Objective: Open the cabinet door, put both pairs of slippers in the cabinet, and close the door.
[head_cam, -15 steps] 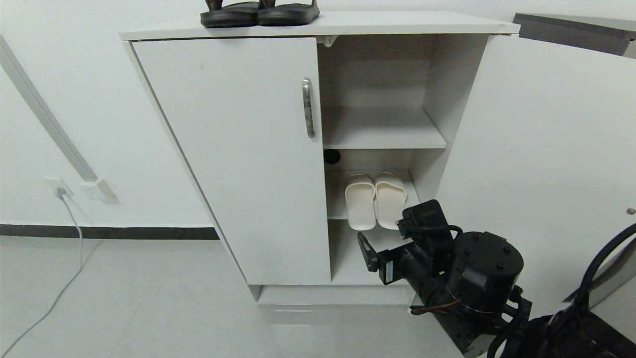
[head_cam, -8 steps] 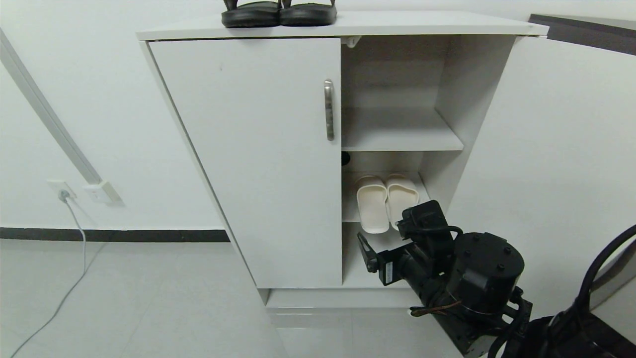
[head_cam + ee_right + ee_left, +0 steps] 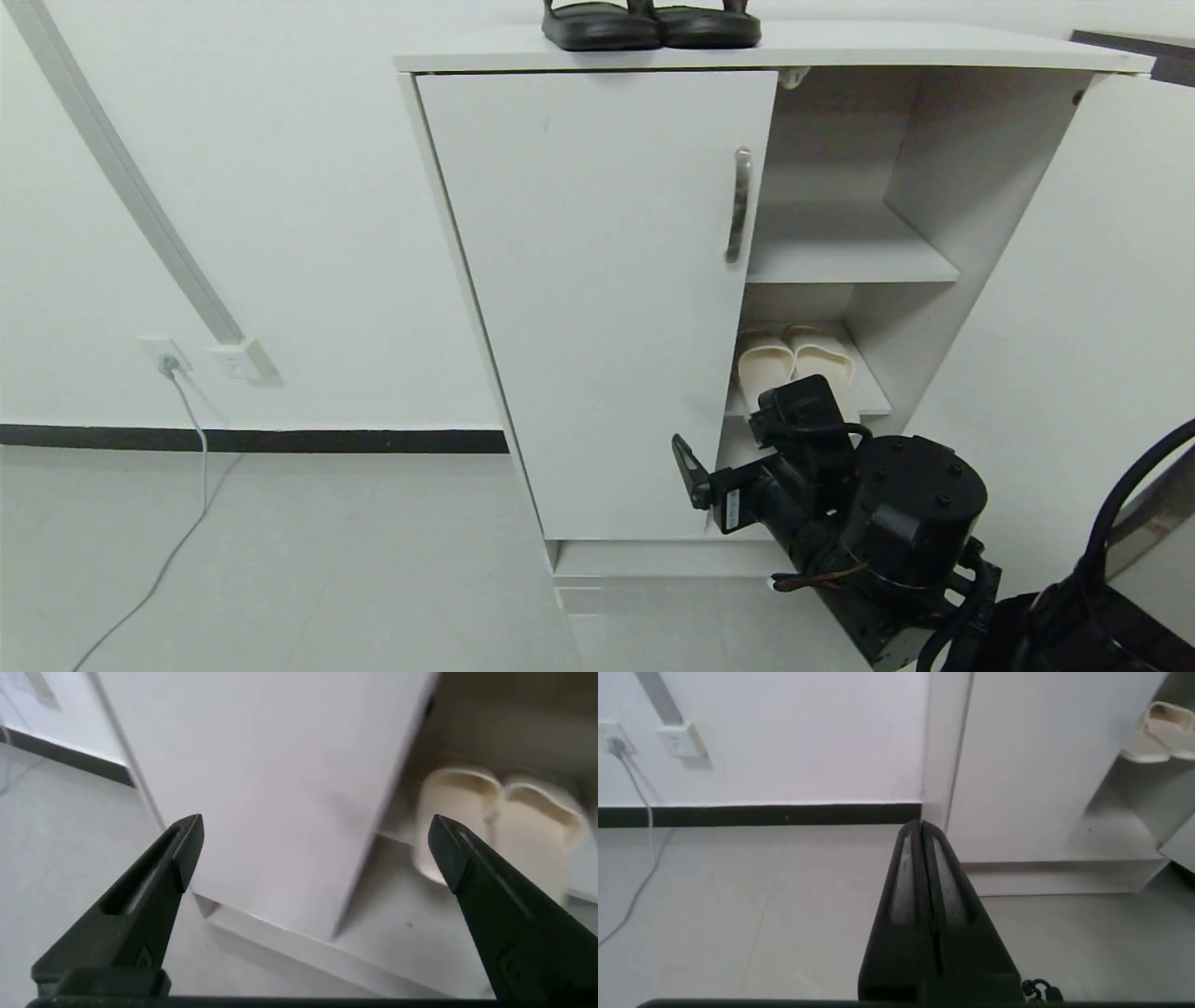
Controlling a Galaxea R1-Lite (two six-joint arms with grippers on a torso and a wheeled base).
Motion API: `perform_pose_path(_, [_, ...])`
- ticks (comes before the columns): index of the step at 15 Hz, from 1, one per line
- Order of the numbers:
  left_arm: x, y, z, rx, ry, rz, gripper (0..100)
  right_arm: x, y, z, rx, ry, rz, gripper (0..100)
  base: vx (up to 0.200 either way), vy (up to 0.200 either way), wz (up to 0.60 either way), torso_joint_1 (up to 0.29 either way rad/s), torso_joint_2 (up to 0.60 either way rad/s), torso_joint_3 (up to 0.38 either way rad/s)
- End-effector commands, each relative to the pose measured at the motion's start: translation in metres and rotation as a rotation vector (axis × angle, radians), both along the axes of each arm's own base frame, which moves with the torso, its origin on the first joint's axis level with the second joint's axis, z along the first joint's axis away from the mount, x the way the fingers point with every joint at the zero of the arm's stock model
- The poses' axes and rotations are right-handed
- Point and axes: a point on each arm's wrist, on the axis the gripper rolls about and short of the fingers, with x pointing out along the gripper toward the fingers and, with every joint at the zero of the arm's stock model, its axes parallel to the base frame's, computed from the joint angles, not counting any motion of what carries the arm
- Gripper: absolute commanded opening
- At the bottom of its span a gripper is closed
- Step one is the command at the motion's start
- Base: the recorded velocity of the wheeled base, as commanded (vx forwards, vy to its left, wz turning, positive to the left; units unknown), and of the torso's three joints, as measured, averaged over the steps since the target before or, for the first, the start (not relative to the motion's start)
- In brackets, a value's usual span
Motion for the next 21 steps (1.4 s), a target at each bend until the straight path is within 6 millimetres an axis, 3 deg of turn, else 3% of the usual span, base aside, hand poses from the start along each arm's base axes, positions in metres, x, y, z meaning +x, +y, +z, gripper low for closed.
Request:
perform_pose_path(1, [0.0, 0.0, 0.0, 0.0, 0.001, 0.0, 0, -0.001, -0.001, -0.003, -0.006, 0.005, 0.0, 100, 0.0, 0.2, 0.0, 0.002, 0.0, 0.002])
perform_pose_path(5, [0.0, 0.0, 0.0, 0.001, 0.001, 0.0, 0, 0.001, -0.004, -0.001, 0.004, -0.009, -0.011, 100, 0.0, 0.2, 0.0, 0.0, 0.0, 0.004])
perform_pose_path(10, [0.0, 0.0, 0.0, 0.001, 0.001, 0.0, 0, 0.011, -0.017, -0.01, -0.065, -0.058, -0.014, 100, 0.0, 0.0, 0.0, 0.0, 0.0, 0.0])
perform_pose_path(21, [0.0, 0.0, 0.0, 0.001, 0.001, 0.0, 0, 0.017, -0.021, -0.017, -0.075, -0.062, 0.006, 100, 0.0, 0.0, 0.0, 0.0, -0.04, -0.046])
